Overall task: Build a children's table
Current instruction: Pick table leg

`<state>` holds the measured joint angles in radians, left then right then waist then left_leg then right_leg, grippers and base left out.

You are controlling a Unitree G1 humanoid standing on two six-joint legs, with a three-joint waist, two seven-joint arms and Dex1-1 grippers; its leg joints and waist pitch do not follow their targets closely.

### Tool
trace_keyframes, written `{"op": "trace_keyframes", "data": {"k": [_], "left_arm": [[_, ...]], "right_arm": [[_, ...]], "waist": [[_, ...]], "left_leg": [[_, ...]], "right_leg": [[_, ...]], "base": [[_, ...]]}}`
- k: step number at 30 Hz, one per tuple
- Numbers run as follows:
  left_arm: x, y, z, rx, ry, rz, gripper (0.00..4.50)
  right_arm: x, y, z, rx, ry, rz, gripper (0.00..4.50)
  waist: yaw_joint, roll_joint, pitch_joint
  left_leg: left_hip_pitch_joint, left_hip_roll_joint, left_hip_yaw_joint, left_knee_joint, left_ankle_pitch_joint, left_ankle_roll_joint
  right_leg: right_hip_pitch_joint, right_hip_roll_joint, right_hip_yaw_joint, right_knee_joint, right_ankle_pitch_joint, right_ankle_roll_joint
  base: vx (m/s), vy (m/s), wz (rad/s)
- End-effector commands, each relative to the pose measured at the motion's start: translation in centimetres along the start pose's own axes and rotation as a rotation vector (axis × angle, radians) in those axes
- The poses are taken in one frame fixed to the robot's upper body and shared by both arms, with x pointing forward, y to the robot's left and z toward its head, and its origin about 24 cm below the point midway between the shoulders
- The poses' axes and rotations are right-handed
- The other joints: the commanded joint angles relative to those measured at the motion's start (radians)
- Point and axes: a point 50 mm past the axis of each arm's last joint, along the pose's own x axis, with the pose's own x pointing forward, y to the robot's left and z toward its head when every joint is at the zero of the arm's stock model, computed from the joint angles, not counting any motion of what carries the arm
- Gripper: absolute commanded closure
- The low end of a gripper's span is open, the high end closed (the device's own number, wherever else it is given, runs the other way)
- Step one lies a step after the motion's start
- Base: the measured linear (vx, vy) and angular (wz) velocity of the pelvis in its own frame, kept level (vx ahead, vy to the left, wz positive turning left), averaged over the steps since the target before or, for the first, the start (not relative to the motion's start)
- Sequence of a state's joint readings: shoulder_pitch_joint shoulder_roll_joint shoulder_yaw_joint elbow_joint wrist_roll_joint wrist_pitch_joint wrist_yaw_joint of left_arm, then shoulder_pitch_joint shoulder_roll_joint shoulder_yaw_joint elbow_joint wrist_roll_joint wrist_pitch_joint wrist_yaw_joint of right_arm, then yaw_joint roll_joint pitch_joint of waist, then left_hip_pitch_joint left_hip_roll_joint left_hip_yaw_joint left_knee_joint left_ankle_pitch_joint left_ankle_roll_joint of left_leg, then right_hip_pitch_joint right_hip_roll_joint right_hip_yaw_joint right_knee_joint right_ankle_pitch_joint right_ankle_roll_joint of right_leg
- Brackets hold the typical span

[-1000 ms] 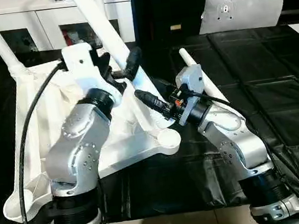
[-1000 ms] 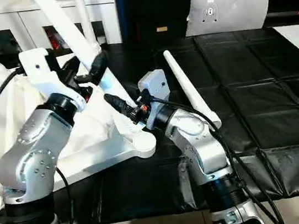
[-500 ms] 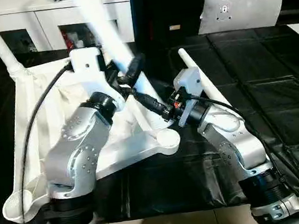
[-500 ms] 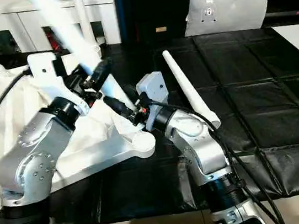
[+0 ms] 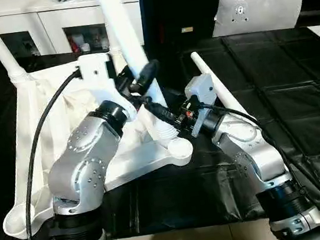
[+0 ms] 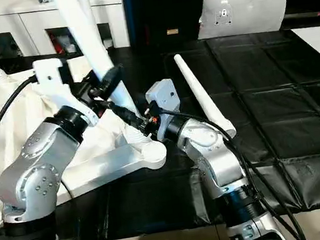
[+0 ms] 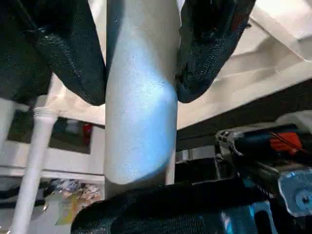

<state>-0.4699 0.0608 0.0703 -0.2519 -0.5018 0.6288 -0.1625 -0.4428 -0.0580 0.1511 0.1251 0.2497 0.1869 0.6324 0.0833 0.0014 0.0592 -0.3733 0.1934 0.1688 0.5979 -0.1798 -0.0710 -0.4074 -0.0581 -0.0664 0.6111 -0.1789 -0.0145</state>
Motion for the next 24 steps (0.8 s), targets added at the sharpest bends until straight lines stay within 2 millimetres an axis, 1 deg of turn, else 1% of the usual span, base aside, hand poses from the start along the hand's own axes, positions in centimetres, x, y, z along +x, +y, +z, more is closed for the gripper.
{"op": "trace_keyframes", "data": {"k": [1, 2, 3, 4, 5, 6, 7, 8, 9, 11, 12, 13, 14, 15, 16, 17, 18, 20, 21, 23, 24], "left_arm": [[-0.4, 2.0, -0.1, 0.022, 0.022, 0.086, 2.62], [-0.4, 2.1, -0.1, 0.028, 0.035, 0.055, 2.62], [-0.5, 2.1, 0.0, 0.036, 0.061, -0.004, 2.62], [-0.5, 2.0, 0.2, 0.033, 0.082, -0.071, 2.64], [-0.6, 2.0, 0.2, 0.032, 0.085, -0.081, 2.66], [-0.7, 2.0, 0.7, 0.004, 0.092, -0.158, 2.67], [-0.8, 2.1, 1.0, -0.017, 0.094, -0.193, 2.67], [-0.8, 2.1, 1.1, -0.025, 0.094, -0.206, 2.67], [-0.9, 2.3, 1.6, -0.047, 0.102, -0.266, 2.67], [-1.0, 2.4, 2.0, -0.061, 0.109, -0.319, 2.67], [-1.0, 2.1, 2.5, -0.127, 0.094, -0.381, 2.67], [-1.0, 2.1, 2.6, -0.138, 0.091, -0.392, 2.67], [-1.1, 1.9, 2.9, -0.165, 0.087, -0.445, 2.67], [-1.2, 1.7, 3.1, -0.184, 0.088, -0.497, 2.67], [-1.2, 1.5, 3.2, -0.193, 0.093, -0.547, 2.67], [-1.3, 1.3, 3.4, -0.207, 0.096, -0.597, 2.67], [-1.3, 1.1, 3.6, -0.223, 0.096, -0.636, 2.67], [-1.3, 0.5, 3.9, -0.246, 0.096, -0.714, 2.67], [-1.4, -0.1, 4.0, -0.251, 0.109, -0.78, 2.67], [-1.5, -0.4, 4.1, -0.253, 0.115, -0.81, 2.67], [-1.3, -0.7, 4.0, -0.254, 0.124, -0.83, 2.67]], "right_arm": [[0.2, 0.5, 1.5, 0.02, -0.061, 0.08, 1.97], [0.1, 0.6, 1.5, 0.053, -0.057, 0.109, 1.94], [-0.2, 0.6, 1.7, 0.104, -0.054, 0.152, 1.87], [-0.6, 0.5, 1.9, 0.143, -0.043, 0.19, 1.7], [-0.6, 0.4, 1.9, 0.149, -0.041, 0.195, 1.6], [-1.1, 0.1, 2.2, 0.177, -0.019, 0.239, 1.55], [-1.4, -0.2, 2.4, 0.195, -0.005, 0.255, 1.51], [-1.5, -0.3, 2.4, 0.203, 0.0, 0.262, 1.41], [-2.0, -0.7, 2.8, 0.238, 0.029, 0.296, 1.27], [-2.3, -1.0, 3.1, 0.263, 0.053, 0.334, 1.11], [-2.6, -1.1, 3.4, 0.281, 0.077, 0.37, 1.03], [-2.7, -1.1, 3.5, 0.286, 0.081, 0.377, 0.88], [-2.9, -1.1, 3.7, 0.308, 0.1, 0.41, 0.88], [-3.1, -1.1, 3.9, 0.319, 0.112, 0.432, 0.66], [-3.2, -1.2, 4.1, 0.333, 0.117, 0.447, 0.66], [-3.2, -1.3, 4.4, 0.354, 0.12, 0.459, 0.66], [-3.3, -1.3, 4.7, 0.367, 0.12, 0.472, 0.42], [-3.4, -1.1, 5.0, 0.386, 0.137, 0.516, 0.42], [-3.4, -0.9, 5.1, 0.401, 0.156, 0.557, 0.42], [-3.4, -0.7, 5.2, 0.407, 0.166, 0.577, 0.42], [-3.4, -0.5, 5.2, 0.413, 0.176, 0.608, 0.42]], "waist": [[-0.005, -0.009, -0.069], [-0.004, -0.006, -0.069], [-0.006, -0.01, -0.068], [-0.006, -0.007, -0.069], [-0.005, -0.008, -0.07], [-0.004, -0.009, -0.07], [-0.001, -0.004, -0.071], [0.001, -0.003, -0.071], [0.003, -0.009, -0.069], [0.007, -0.008, -0.07], [0.008, -0.008, -0.068], [0.008, -0.012, -0.068], [0.01, -0.011, -0.07], [0.011, -0.01, -0.071], [0.011, -0.014, -0.071], [0.011, -0.013, -0.071], [0.011, -0.013, -0.07], [0.012, -0.014, -0.071], [0.012, -0.014, -0.071], [0.013, -0.015, -0.07], [0.013, -0.011, -0.07]], "left_leg": [[0.007, 0.026, -0.006, -0.065, -0.184, 0.016], [0.006, 0.024, -0.007, -0.065, -0.181, 0.02], [0.006, 0.023, -0.007, -0.066, -0.18, 0.025], [0.008, 0.024, -0.008, -0.066, -0.176, 0.026], [0.008, 0.026, -0.009, -0.066, -0.172, 0.026], [0.009, 0.027, -0.008, -0.066, -0.159, 0.026], [0.012, 0.027, -0.009, -0.066, -0.155, 0.019], [0.015, 0.028, -0.007, -0.064, -0.156, 0.014], [0.015, 0.024, -0.005, -0.064, -0.158, 0.015], [0.014, 0.024, -0.006, -0.064, -0.156, 0.015], [0.013, 0.026, -0.005, -0.064, -0.162, 0.009], [0.014, 0.022, -0.002, -0.062, -0.162, 0.009], [0.012, 0.023, -0.004, -0.062, -0.152, 0.009], [0.012, 0.023, -0.003, -0.061, -0.144, 0.011], [0.011, 0.024, -0.004, -0.061, -0.141, 0.012], [0.011, 0.023, -0.004, -0.061, -0.139, 0.012], [0.012, 0.022, -0.003, -0.061, -0.141, 0.013], [0.011, 0.025, -0.004, -0.061, -0.139, 0.007], [0.012, 0.023, -0.004, -0.06, -0.143, 0.004], [0.011, 0.024, -0.004, -0.061, -0.139, 0.005], [0.012, 0.025, -0.004, -0.06, -0.14, 0.002]], "right_leg": [[0.055, -0.063, 0.048, -0.078, -0.249, -0.12], [0.056, -0.062, 0.047, -0.077, -0.248, -0.115], [0.056, -0.062, 0.047, -0.078, -0.256, -0.106], [0.057, -0.063, 0.047, -0.077, -0.257, -0.103], [0.056, -0.064, 0.047, -0.076, -0.254, -0.104], [0.055, -0.064, 0.048, -0.075, -0.242, -0.111], [0.054, -0.065, 0.047, -0.07, -0.233, -0.129], [0.051, -0.063, 0.047, -0.07, -0.219, -0.145], [0.053, -0.063, 0.047, -0.07, -0.216, -0.153], [0.055, -0.065, 0.047, -0.069, -0.222, -0.153], [0.054, -0.067, 0.047, -0.069, -0.231, -0.153], [0.056, -0.067, 0.047, -0.071, -0.24, -0.155], [0.059, -0.069, 0.047, -0.07, -0.241, -0.16], [0.057, -0.068, 0.047, -0.07, -0.235, -0.16], [0.058, -0.069, 0.047, -0.07, -0.235, -0.159], [0.058, -0.069, 0.046, -0.069, -0.237, -0.16], [0.057, -0.068, 0.046, -0.07, -0.252, -0.156], [0.058, -0.071, 0.047, -0.071, -0.264, -0.152], [0.059, -0.069, 0.045, -0.071, -0.274, -0.151], [0.059, -0.07, 0.046, -0.071, -0.27, -0.151], [0.058, -0.07, 0.047, -0.072, -0.27, -0.15]], "base": [[0.0, 0.0, 0.0], [0.0, 0.0, 0.0], [0.0, 0.0, 0.0], [0.0, 0.0, 0.0], [0.0, 0.0, 0.0], [0.0, 0.0, 0.0], [0.0, 0.0, 0.0], [0.0, 0.0, 0.0], [0.0, 0.0, 0.0], [0.0, 0.0, 0.0], [0.0, 0.0, 0.0], [0.0, 0.0, 0.0], [0.0, 0.0, 0.0], [0.0, 0.0, 0.0], [0.0, 0.0, 0.0], [0.0, 0.0, 0.0], [0.0, 0.0, 0.0], [0.0, 0.0, 0.0], [0.0, 0.0, 0.0], [0.0, 0.0, 0.0], [0.0, 0.0, 0.0]]}}
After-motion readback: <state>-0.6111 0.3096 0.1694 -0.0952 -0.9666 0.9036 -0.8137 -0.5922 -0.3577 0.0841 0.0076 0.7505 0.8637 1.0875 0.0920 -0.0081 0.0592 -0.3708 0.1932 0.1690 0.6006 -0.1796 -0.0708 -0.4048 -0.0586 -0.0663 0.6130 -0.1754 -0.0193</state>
